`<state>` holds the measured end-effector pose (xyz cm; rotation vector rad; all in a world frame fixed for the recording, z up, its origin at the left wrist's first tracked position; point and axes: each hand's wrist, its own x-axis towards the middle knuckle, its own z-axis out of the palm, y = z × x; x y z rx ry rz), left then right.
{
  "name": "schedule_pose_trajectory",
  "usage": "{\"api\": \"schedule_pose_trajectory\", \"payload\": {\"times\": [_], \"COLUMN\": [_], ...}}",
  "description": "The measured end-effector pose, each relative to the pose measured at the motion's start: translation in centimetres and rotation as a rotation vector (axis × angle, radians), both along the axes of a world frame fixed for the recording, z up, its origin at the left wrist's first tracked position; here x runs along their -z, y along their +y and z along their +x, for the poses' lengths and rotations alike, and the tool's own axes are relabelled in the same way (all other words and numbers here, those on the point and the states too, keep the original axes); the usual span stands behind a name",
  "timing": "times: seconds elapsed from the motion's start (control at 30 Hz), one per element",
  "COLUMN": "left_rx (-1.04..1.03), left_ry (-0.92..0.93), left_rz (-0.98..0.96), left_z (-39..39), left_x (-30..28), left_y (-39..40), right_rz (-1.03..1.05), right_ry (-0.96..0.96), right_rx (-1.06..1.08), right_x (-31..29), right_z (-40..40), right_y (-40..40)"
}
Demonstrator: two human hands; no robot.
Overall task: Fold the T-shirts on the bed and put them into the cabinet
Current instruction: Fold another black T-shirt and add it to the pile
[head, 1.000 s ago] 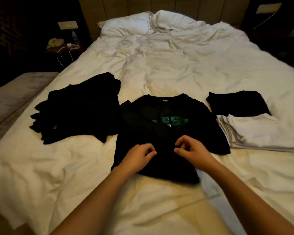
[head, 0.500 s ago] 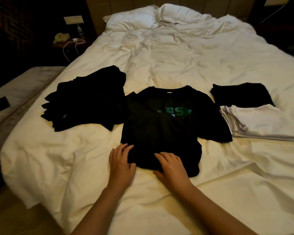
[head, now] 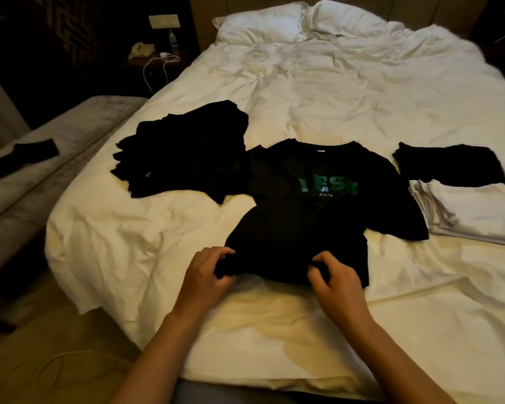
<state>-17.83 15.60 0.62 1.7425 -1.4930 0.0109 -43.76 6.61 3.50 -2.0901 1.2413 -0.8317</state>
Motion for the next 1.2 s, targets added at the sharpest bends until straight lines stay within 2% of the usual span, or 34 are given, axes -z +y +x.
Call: {"api": "schedule_pose_trajectory", "payload": {"times": [0.1, 0.23, 0.3, 0.33, 0.4, 0.47, 0.5, 0.57, 0.63, 0.7, 0.77, 0.83, 0.9, 0.97, 1.07, 1.13, 1.2], "left_rx": [0.082, 0.171, 0.223, 0.22, 0.07, -0.166, -0.249, -0.286, -0.22, -0.154, -0.125, -0.104, -0.098, -0.116, -0.194, -0.177, -0.074], "left_ry": [-0.121, -0.071, 0.072, 0.205, 0.52, 0.699, 0.704, 0.612, 0.511, 0.511, 0.757, 1.014, 1.126, 1.063, 0.832, 0.81, 0.853], "left_rz": [-0.04, 0.057, 0.116, 0.14, 0.155, 0.2, 0.273, 0.515, 0.713, 0.796, 0.702, 0.511, 0.376, 0.392, 0.557, 0.633, 0.691], "left_z": [0.2, -0.2, -0.3, -0.4, -0.9, -1.1, -0.9, -0.3, 0.0, -0.2, -0.1, 0.1, 0.3, 0.5, 0.9, 1.4, 1.8], "left_x": [0.0, 1.7, 1.8, 1.6, 0.7, 0.1, -0.1, -1.0, -1.3, -1.8, -2.0, -2.3, -2.7, -2.2, -0.8, -0.3, -0.5], "left_y": [1.4, 3.1, 3.8, 4.0, 3.6, 2.4, 1.7, 0.4, -0.7, -1.1, -1.1, -0.7, -0.2, 0.4, 1.2, 1.6, 1.7], "right_rz": [0.015, -0.012, -0.025, -0.025, -0.035, 0.009, 0.037, 0.076, 0.106, 0.152, 0.203, 0.222, 0.218, 0.229, 0.281, 0.294, 0.272], "right_ry": [0.123, 0.323, 0.384, 0.406, 0.433, 0.381, 0.348, 0.304, 0.248, 0.189, 0.159, 0.133, 0.121, 0.165, 0.341, 0.449, 0.487], "right_rx": [-0.093, -0.346, -0.414, -0.438, -0.467, -0.441, -0.423, -0.404, -0.408, -0.419, -0.43, -0.45, -0.468, -0.495, -0.526, -0.517, -0.487], "right_x": [0.4, 1.3, 1.9, 2.2, 2.6, 2.5, 2.3, 1.7, 1.2, 0.8, 0.4, 0.1, 0.0, 0.0, 0.2, 0.5, 0.5], "right_z": [-0.2, 1.3, 2.2, 2.6, 2.9, 2.7, 2.5, 2.1, 1.6, 0.9, 0.1, -0.3, -0.4, 0.0, 1.2, 2.4, 3.6], "right_y": [1.2, 2.5, 3.2, 3.4, 3.7, 4.0, 4.0, 4.0, 3.9, 3.6, 3.4, 3.4, 3.4, 3.5, 3.4, 3.1, 2.5]}}
